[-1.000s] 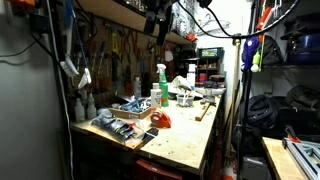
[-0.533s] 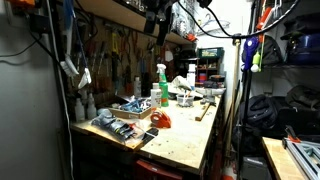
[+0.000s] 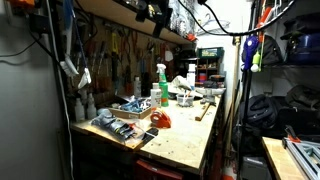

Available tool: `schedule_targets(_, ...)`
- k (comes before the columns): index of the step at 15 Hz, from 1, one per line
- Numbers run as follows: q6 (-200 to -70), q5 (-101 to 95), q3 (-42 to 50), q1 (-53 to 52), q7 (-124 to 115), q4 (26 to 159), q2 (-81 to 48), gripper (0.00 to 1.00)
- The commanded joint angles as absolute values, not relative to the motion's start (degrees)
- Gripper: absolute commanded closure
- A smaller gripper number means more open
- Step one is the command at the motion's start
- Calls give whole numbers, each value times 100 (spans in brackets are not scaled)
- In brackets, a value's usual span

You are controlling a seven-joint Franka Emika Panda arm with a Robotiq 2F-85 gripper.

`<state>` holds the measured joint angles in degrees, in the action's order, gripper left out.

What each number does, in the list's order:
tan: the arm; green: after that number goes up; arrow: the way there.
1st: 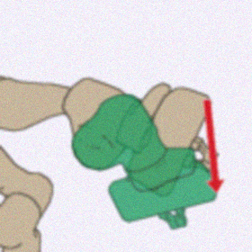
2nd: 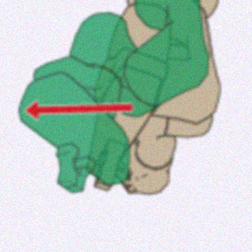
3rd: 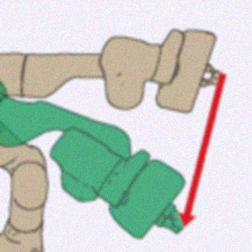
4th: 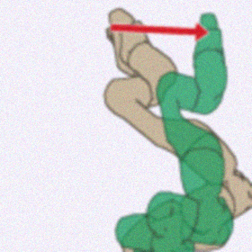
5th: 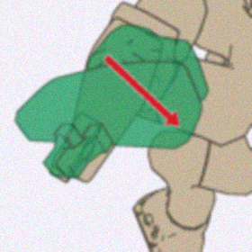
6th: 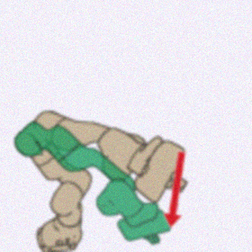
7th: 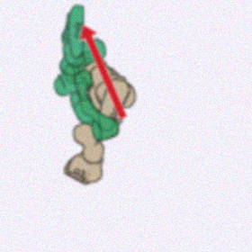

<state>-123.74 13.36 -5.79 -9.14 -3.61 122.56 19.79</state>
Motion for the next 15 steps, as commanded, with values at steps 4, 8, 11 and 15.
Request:
schedule_targets(4,-11799,660,-366,-387,-408,10791,1533,0)
schedule_targets(8,-11250,-305,-298,-184,-4,11058,1810,0)
schedule_targets(11,-10851,-396,-165,-63,-34,11537,1937,0)
schedule_targets(15,-10586,-23,97,95,-259,12320,1712,0)
